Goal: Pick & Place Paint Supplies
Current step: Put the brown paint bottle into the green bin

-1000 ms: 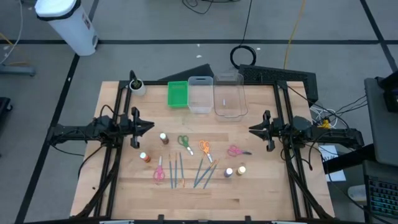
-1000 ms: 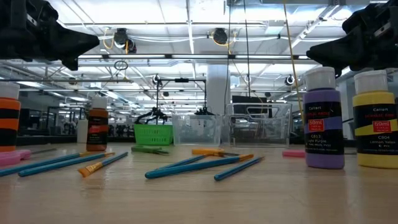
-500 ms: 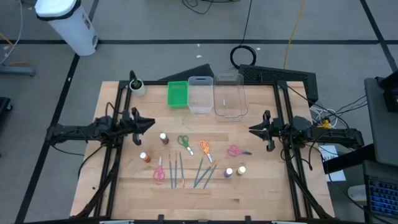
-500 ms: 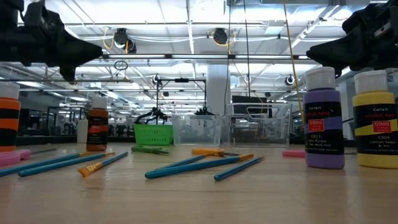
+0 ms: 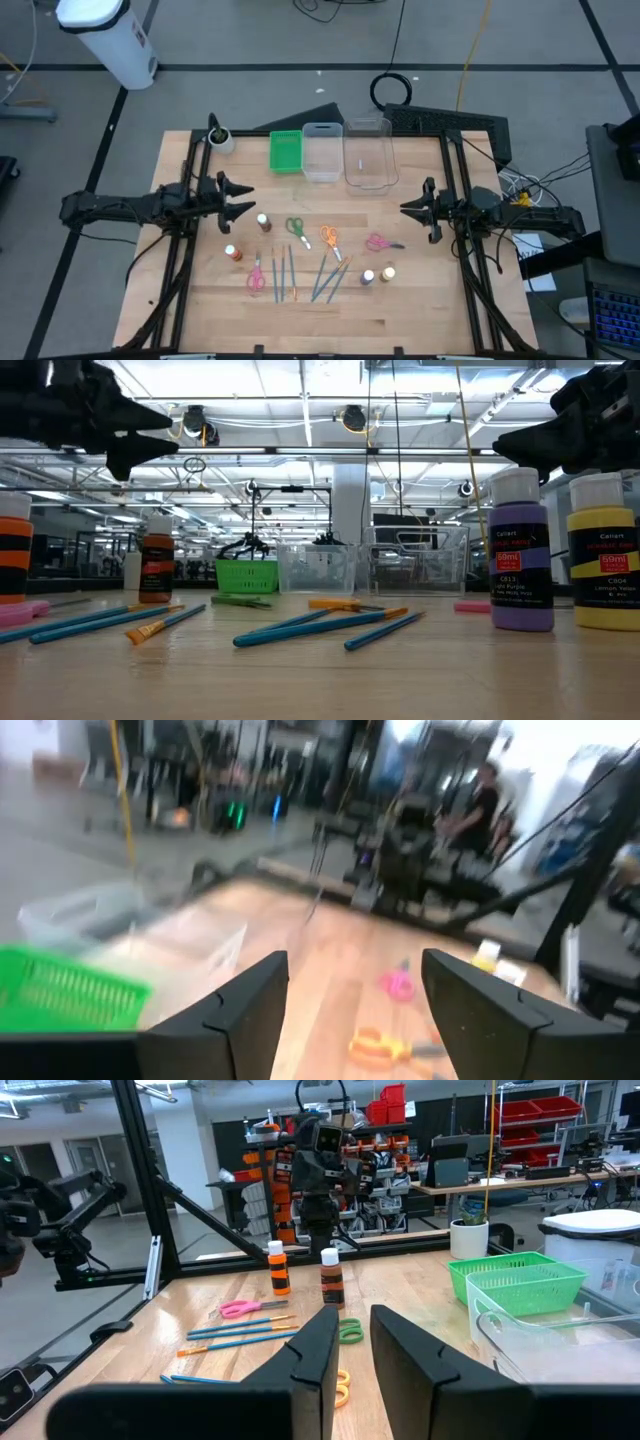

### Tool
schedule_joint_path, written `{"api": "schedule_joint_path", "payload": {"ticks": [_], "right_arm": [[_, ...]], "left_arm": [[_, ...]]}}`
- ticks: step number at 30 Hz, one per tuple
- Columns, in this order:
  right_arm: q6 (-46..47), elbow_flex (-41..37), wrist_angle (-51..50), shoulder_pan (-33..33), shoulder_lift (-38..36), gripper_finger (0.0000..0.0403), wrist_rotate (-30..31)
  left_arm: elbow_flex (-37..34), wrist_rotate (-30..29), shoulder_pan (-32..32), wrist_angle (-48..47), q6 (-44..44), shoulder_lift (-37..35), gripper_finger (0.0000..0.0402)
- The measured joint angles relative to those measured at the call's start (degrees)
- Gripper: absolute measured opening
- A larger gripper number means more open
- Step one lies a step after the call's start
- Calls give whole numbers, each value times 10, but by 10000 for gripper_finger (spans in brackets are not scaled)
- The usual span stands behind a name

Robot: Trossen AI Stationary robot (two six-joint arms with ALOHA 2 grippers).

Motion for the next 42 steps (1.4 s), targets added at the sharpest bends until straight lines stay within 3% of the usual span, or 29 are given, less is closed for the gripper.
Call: {"api": "schedule_joint_path", "payload": {"ticks": [7,11,23,42], "right_arm": [[0,0,0,0,0,55,0],[0,0,0,0,0,55,0],[0,0,0,0,0,55,0],[0,0,0,0,0,55,0]], "left_arm": [[146,2,-25,-171,4,135,241],[188,2,-44,-226,2,203,241],[191,-28,-70,-256,-1,322,241],[191,-58,-79,-289,-69,386,241]]}}
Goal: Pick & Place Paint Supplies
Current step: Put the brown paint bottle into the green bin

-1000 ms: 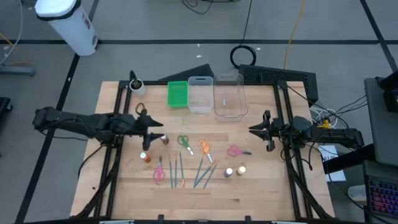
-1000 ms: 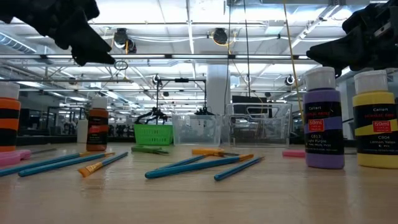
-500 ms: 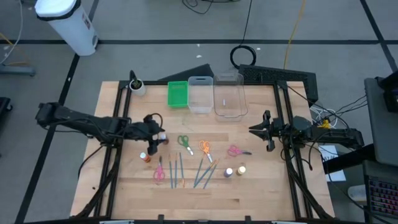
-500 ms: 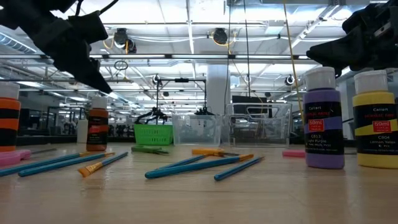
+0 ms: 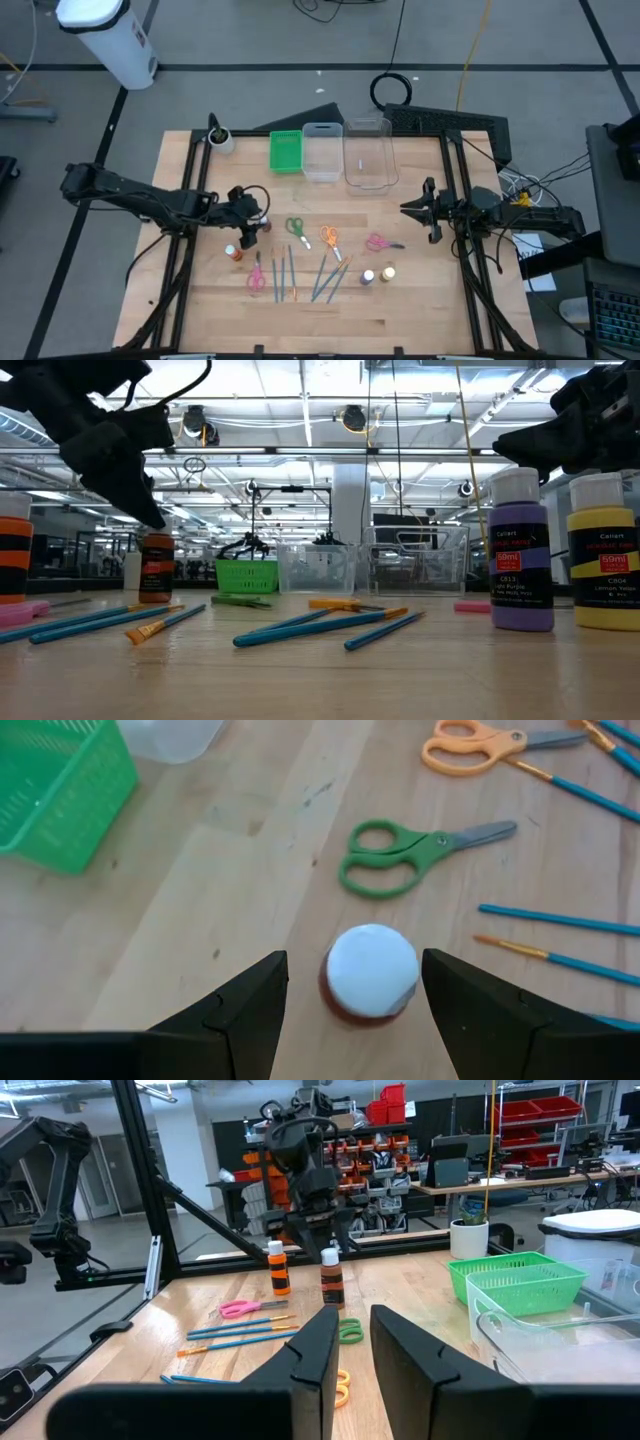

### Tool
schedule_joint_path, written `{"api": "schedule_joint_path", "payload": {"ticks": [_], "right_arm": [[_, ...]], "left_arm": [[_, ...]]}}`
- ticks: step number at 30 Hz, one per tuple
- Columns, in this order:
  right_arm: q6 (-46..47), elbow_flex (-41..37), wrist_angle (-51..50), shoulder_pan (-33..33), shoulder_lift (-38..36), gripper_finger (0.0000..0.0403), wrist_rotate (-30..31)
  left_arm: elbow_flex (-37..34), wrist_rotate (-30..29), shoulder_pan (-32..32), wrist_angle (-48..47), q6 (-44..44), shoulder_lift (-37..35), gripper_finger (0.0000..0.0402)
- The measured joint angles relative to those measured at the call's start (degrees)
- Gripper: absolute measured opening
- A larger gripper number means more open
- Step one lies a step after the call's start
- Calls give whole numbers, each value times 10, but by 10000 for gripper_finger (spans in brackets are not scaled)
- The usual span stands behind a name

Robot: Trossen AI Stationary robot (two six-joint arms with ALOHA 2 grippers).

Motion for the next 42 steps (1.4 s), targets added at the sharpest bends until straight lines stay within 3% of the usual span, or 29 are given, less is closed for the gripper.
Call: {"api": "schedule_joint_path", "payload": {"ticks": [7,15,20,26,37,39,42], "right_arm": [[0,0,0,0,0,55,0],[0,0,0,0,0,55,0],[0,0,0,0,0,55,0],[0,0,0,0,0,55,0],[0,0,0,0,0,55,0],[0,0,0,0,0,55,0],[0,0,0,0,0,55,0]], "left_arm": [[0,0,0,4,-21,17,227],[0,-21,0,15,-34,20,120],[0,-49,0,57,-66,20,119],[5,-130,15,151,-48,13,125],[152,-170,186,144,38,34,121],[168,-158,230,140,58,49,121],[180,-92,293,153,78,82,126]]}}
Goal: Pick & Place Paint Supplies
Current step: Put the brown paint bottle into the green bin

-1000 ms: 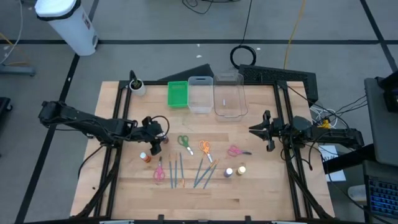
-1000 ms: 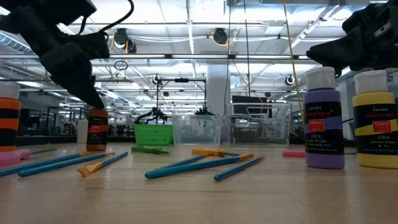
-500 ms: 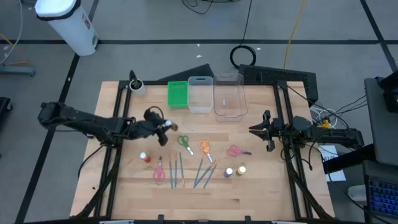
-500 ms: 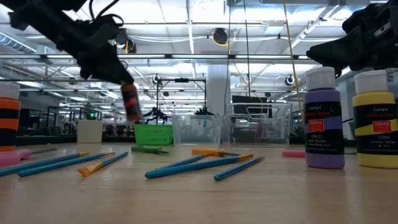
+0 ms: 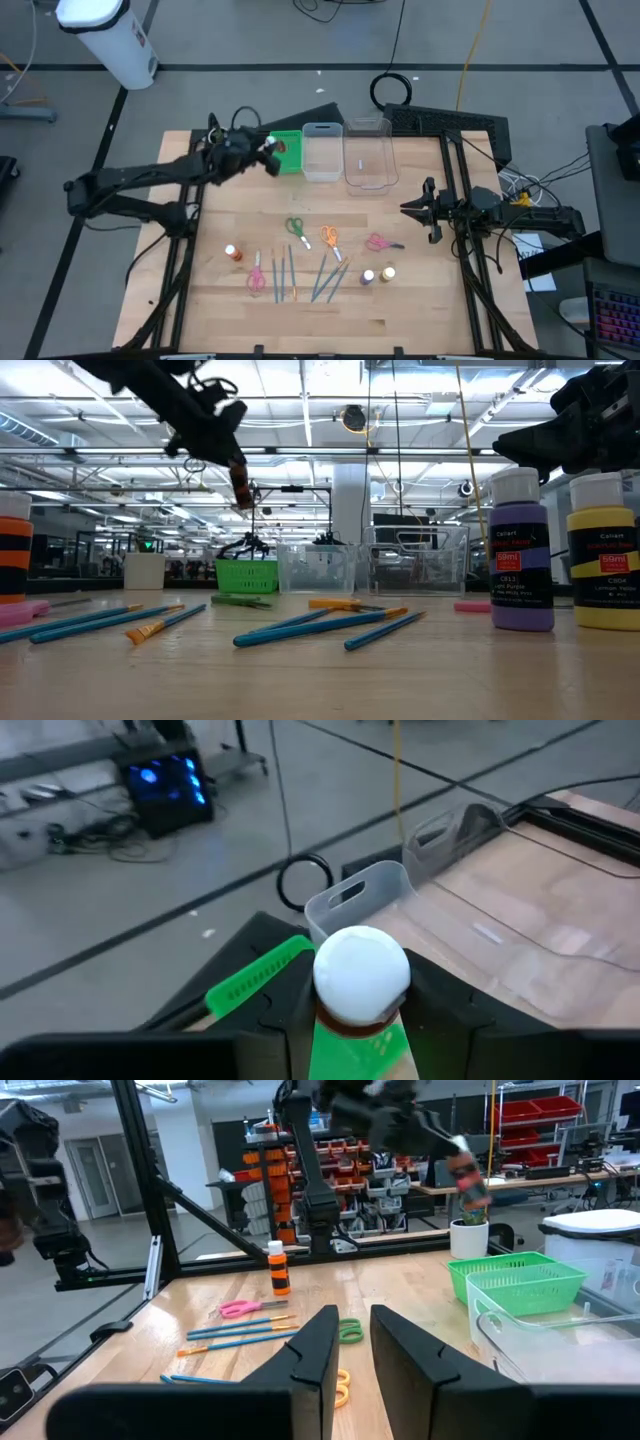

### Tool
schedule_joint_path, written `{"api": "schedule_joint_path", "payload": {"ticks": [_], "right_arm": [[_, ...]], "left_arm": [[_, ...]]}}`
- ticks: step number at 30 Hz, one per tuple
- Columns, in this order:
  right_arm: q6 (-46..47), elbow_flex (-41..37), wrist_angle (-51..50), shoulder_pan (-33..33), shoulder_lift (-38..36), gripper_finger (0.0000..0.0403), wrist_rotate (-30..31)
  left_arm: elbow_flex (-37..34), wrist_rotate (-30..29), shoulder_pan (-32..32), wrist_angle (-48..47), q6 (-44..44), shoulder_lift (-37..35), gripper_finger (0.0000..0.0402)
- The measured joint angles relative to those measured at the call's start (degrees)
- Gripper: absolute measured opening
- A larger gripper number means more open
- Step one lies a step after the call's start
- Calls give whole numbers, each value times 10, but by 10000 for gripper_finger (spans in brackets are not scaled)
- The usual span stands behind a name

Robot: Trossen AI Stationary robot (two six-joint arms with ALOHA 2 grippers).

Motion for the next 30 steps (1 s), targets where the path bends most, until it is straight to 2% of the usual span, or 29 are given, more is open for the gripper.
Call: {"api": "schedule_joint_path", "payload": {"ticks": [3,6,13,20,30], "right_arm": [[0,0,0,0,0,55,0],[0,0,0,0,0,55,0],[0,0,0,0,0,55,0],[0,0,0,0,0,55,0],[0,0,0,0,0,55,0]], "left_arm": [[5,73,50,38,10,44,124],[5,107,85,83,19,100,122],[6,141,138,168,66,206,129],[47,167,167,161,73,274,122],[86,170,167,160,89,350,134]]}}
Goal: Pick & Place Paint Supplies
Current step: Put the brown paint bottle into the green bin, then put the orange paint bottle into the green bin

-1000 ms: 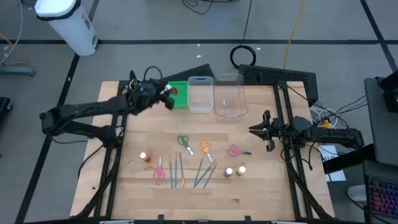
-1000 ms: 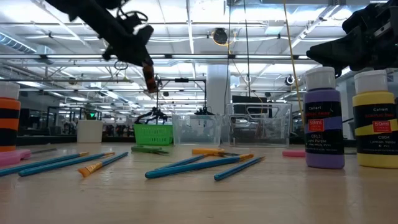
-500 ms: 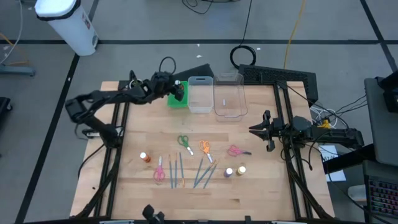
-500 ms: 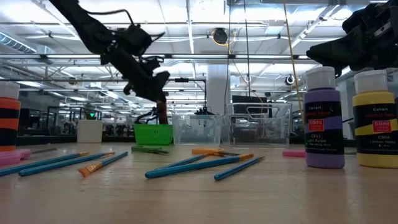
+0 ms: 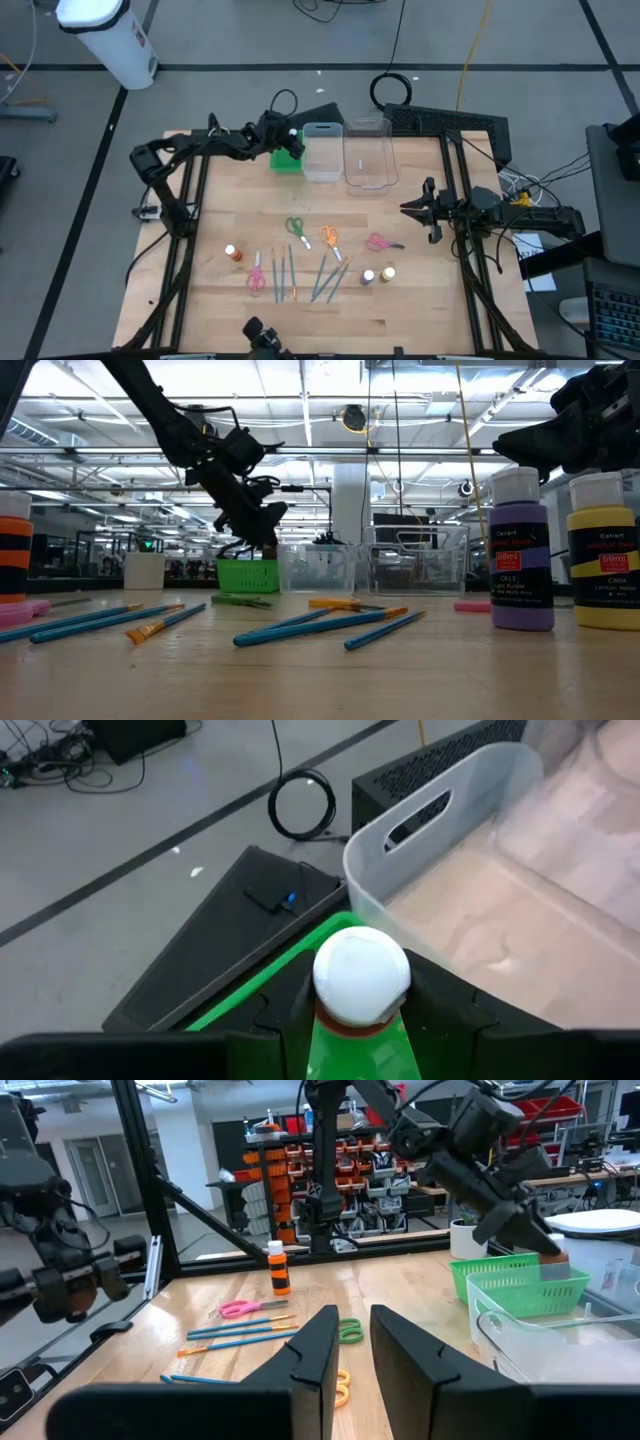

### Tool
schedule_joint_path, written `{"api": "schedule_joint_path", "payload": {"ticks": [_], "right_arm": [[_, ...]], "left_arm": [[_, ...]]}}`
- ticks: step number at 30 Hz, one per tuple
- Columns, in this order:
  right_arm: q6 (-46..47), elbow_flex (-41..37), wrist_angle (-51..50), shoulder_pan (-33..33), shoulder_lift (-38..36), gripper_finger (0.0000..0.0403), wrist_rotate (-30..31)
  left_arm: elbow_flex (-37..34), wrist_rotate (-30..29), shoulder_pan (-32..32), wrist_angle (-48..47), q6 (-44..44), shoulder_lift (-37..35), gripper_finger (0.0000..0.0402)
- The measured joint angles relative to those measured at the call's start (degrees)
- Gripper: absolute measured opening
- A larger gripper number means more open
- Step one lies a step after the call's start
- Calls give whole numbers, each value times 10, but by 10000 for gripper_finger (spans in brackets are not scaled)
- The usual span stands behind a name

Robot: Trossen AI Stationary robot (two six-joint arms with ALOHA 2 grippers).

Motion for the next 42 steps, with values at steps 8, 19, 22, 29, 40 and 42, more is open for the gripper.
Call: {"api": "schedule_joint_path", "payload": {"ticks": [8,19,22,29,40,42], "right_arm": [[0,0,0,0,0,55,0],[0,0,0,0,0,55,0],[0,0,0,0,0,55,0],[0,0,0,0,0,55,0],[0,0,0,0,0,55,0],[0,0,0,0,0,55,0]], "left_arm": [[0,-1,-1,0,-6,7,140],[0,0,-2,1,-6,6,186],[0,-1,-3,3,-8,-1,196],[0,-3,-21,-9,40,-87,248],[0,55,-121,-328,24,-312,300],[0,100,-152,-397,-14,-346,300]]}}
